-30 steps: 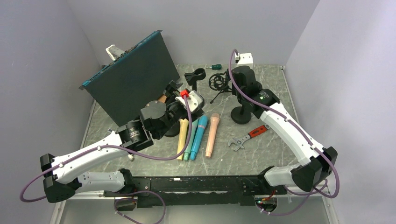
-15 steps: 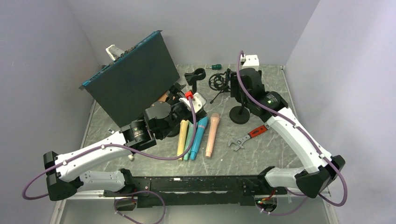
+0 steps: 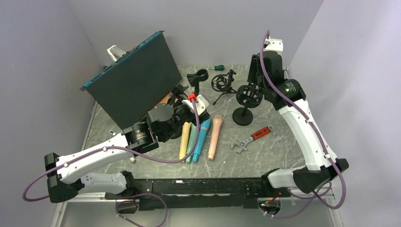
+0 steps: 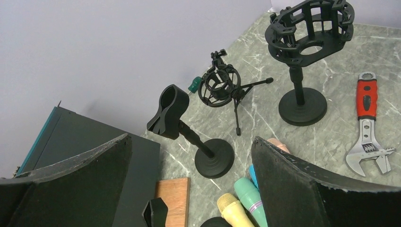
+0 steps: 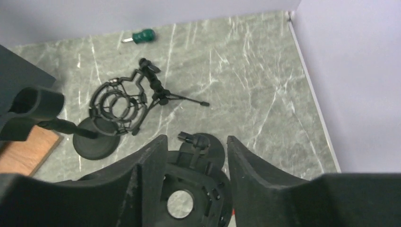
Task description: Remove the microphone from the stand
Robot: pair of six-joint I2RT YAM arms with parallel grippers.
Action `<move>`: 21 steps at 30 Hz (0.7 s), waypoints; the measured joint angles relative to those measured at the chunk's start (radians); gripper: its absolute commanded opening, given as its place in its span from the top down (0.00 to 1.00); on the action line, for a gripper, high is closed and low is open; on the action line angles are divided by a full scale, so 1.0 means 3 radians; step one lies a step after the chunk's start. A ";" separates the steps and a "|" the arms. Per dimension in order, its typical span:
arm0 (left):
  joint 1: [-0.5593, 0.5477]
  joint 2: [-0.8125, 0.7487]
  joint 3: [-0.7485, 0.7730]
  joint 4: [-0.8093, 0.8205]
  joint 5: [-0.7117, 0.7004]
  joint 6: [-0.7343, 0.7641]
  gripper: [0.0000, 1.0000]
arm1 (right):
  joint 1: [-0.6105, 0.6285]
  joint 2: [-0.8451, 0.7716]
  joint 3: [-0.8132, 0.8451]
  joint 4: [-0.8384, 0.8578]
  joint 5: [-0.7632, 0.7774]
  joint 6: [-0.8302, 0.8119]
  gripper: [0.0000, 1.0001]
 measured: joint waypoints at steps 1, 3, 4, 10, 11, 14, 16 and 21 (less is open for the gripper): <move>-0.0003 0.0000 0.0000 0.0003 -0.0006 0.0000 0.01 | -0.0098 0.0036 0.0010 -0.0031 -0.0075 0.0027 0.53; -0.0005 0.0000 0.0000 0.0006 -0.0009 0.0000 0.01 | -0.0313 0.0100 0.0013 -0.0114 -0.0277 0.0076 0.55; -0.0006 0.0000 0.0000 0.0009 -0.0009 0.0001 0.01 | -0.0401 0.0127 0.0013 -0.0151 -0.0378 0.0098 0.56; -0.0015 -0.0001 0.0000 0.0013 -0.0009 0.0003 0.01 | -0.0652 0.0182 0.0010 -0.0278 -0.0860 0.0182 0.61; -0.0015 -0.0001 0.0000 0.0013 -0.0009 0.0004 0.01 | -0.0671 0.0182 0.0010 -0.0282 -0.0923 0.0186 0.63; -0.0022 -0.0001 0.0000 0.0013 -0.0010 0.0006 0.01 | -0.0734 0.0191 0.0010 -0.0300 -0.1141 0.0193 0.65; -0.0027 -0.0001 0.0000 0.0013 -0.0010 0.0011 0.01 | -0.0797 0.0207 0.0011 -0.0322 -0.1242 0.0197 0.66; -0.0028 -0.0001 0.0000 0.0014 -0.0010 0.0024 0.01 | -0.0899 0.0312 0.0017 -0.0399 -0.1434 0.0178 0.66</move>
